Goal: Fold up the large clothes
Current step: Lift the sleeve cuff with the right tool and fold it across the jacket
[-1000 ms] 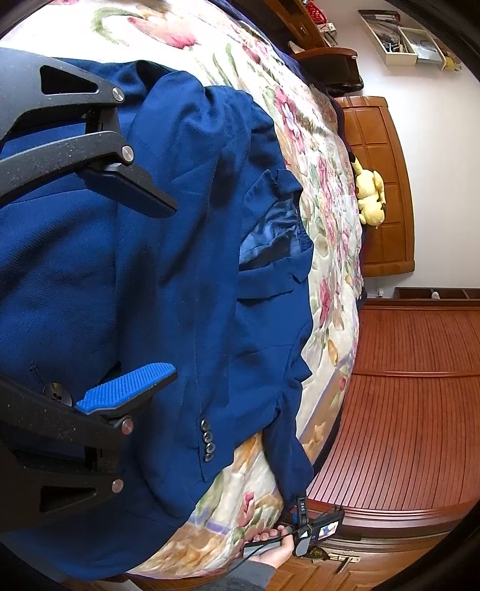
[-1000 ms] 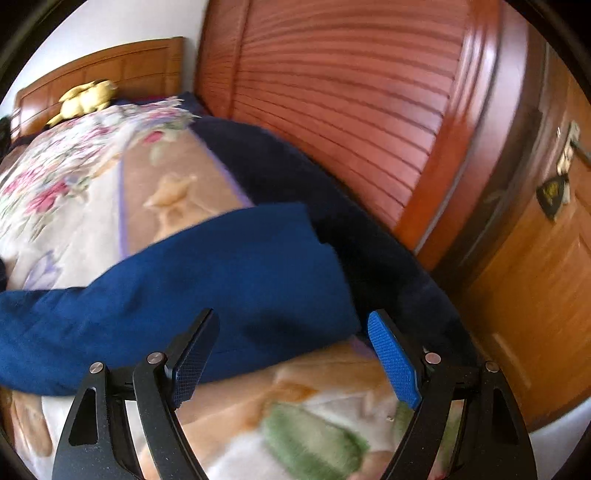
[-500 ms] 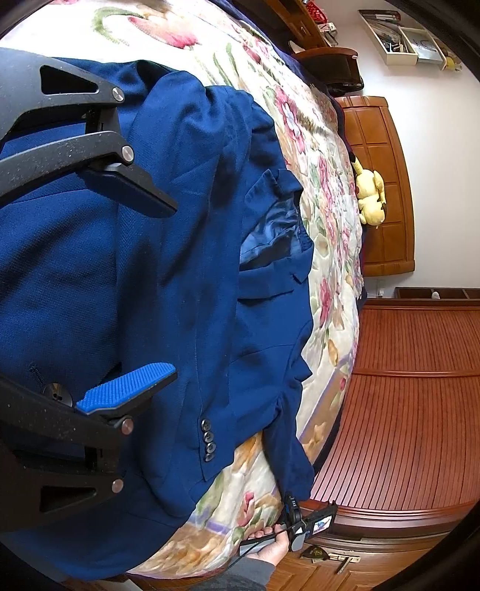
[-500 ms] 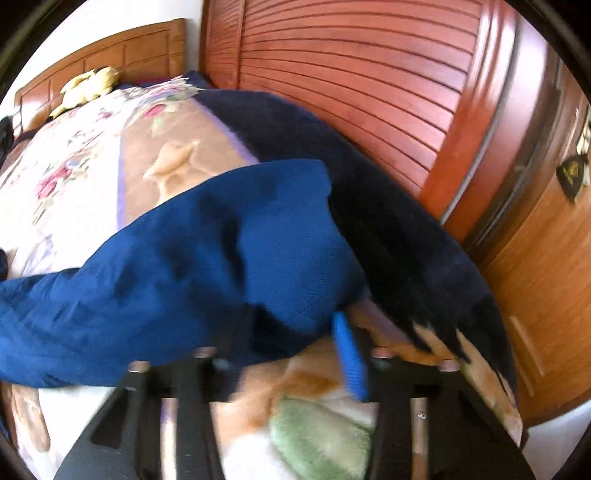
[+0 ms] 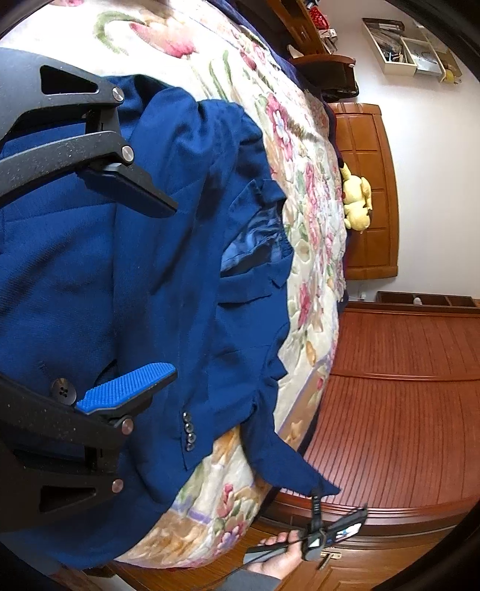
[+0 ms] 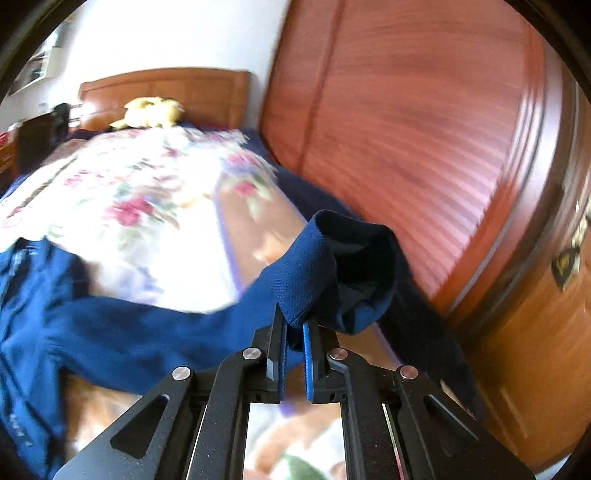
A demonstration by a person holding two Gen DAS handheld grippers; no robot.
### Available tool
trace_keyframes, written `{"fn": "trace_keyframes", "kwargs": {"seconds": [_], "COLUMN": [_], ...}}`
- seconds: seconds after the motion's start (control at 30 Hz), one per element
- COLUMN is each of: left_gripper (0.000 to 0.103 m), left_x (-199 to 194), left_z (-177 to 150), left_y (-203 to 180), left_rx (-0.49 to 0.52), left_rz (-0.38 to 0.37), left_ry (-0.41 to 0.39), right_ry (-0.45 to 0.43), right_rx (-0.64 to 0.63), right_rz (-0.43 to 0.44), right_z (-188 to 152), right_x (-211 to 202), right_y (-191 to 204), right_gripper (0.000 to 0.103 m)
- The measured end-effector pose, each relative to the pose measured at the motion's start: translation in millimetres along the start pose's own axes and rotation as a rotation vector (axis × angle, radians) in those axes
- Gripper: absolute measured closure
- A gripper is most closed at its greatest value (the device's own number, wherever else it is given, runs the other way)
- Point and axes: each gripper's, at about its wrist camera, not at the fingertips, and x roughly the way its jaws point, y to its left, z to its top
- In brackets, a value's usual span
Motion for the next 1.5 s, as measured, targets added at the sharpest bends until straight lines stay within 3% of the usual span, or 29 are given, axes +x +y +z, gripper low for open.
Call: {"fn": "trace_keyframes", "kwargs": {"seconds": [0.37, 0.67, 0.9, 1.23, 1.5], "left_gripper": [0.021, 0.021, 0.021, 0.021, 0.021], "left_x": [-38, -71, -86, -95, -99], "left_z": [-3, -10, -17, -24, -28], "left_y": [23, 63, 90, 113, 124], "left_rx": [0.01, -0.025, -0.059, -0.08, -0.095], "left_rz": [0.026, 0.077, 0.114, 0.149, 0.172], "left_ry": [-0.047, -0.083, -0.091, -0.096, -0.099], "right_ry": [-0.21, -0.299, -0.333, -0.352, -0.228], "right_rx": [-0.201, -0.314, -0.395, -0.479, -0.541], "right_rz": [0.17, 0.298, 0.395, 0.533, 0.614], "right_z": [16, 13, 6, -5, -35], "right_x": [-136, -214, -244, -277, -266], "right_y": [106, 189, 234, 255, 268], "right_gripper": [0.096, 0.096, 0.096, 0.096, 0.096]}}
